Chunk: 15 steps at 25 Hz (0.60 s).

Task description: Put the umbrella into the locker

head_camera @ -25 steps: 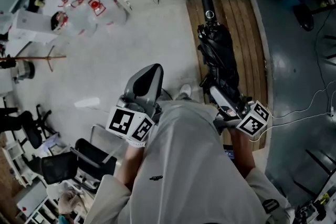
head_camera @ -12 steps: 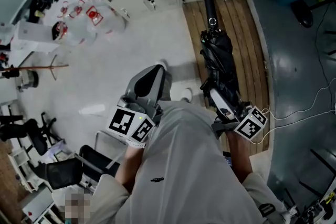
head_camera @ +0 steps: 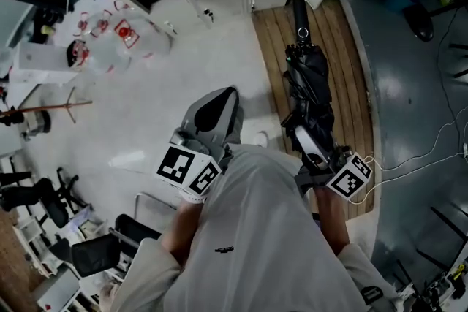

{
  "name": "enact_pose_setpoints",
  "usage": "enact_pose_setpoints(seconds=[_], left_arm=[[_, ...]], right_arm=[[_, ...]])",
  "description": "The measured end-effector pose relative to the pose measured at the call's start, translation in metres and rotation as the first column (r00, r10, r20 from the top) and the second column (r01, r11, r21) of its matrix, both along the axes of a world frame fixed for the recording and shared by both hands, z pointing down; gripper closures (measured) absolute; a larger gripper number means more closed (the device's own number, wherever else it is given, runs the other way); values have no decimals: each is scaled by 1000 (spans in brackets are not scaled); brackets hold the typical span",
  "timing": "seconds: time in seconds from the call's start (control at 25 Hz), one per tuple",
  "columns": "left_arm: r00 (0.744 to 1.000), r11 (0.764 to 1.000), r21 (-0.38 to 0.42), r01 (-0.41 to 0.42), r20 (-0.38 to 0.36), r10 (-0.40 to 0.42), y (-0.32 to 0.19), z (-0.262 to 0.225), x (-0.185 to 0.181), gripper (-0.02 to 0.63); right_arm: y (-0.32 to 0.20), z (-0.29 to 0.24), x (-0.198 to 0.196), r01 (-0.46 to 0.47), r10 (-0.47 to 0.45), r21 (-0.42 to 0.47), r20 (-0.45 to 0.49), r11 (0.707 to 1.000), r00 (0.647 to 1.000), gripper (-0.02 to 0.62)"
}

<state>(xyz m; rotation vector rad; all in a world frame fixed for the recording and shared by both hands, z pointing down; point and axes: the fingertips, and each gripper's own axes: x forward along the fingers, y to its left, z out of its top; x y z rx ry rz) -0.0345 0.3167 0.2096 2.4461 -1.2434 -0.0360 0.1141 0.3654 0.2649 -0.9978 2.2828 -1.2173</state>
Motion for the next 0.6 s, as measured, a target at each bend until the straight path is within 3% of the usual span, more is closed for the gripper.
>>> enact_pose_setpoints(seconds=[0.6], left_arm=[[997,999,-9,-52,-65,52,-133,-6,-67,588]], right_arm=[[-126,-17,-65,-75,75,-35,-4,997,997,311]])
